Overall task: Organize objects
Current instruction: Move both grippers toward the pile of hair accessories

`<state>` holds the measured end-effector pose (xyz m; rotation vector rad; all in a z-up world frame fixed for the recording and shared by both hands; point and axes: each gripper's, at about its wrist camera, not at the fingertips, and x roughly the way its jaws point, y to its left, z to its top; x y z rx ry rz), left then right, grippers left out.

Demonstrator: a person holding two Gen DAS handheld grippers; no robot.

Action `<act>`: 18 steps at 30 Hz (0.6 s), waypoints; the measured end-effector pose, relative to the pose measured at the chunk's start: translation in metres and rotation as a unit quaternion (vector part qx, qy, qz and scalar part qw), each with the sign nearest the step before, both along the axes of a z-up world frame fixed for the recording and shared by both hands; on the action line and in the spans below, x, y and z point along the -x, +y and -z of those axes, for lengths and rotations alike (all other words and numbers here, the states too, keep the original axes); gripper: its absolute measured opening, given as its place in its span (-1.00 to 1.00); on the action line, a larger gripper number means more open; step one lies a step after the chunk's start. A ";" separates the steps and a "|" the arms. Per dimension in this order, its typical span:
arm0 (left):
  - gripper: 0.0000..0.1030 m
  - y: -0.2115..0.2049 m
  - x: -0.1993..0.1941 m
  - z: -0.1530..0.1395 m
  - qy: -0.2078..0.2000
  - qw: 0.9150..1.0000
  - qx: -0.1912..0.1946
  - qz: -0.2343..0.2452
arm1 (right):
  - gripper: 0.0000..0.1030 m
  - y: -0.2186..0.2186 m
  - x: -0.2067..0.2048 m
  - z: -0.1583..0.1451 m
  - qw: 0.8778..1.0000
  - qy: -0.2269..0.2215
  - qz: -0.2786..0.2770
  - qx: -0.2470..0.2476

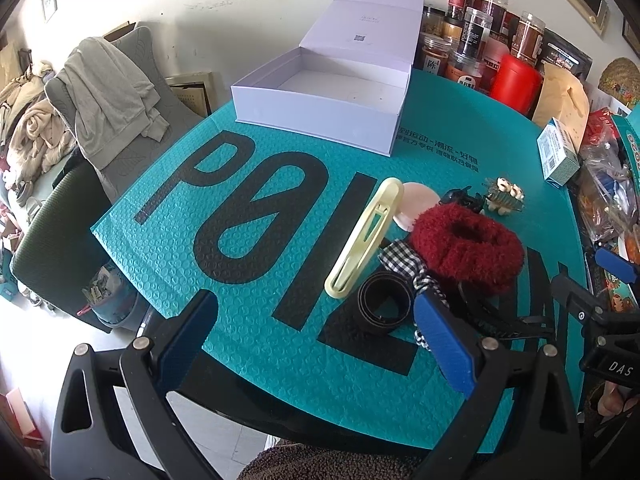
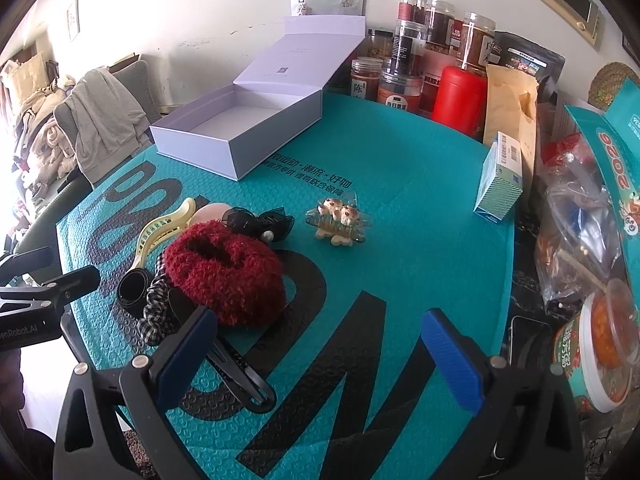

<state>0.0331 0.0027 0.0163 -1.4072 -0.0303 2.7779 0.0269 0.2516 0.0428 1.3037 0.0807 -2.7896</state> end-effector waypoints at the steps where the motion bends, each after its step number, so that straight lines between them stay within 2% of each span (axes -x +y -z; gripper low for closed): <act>1: 0.92 0.000 -0.001 0.000 0.000 1.000 0.000 0.000 | 0.99 0.000 0.000 0.000 1.000 0.000 0.000 0.000; 18: 0.92 0.002 -0.019 0.006 -0.006 1.000 -0.002 0.004 | 0.99 -0.003 -0.021 0.010 1.000 -0.007 -0.013 0.002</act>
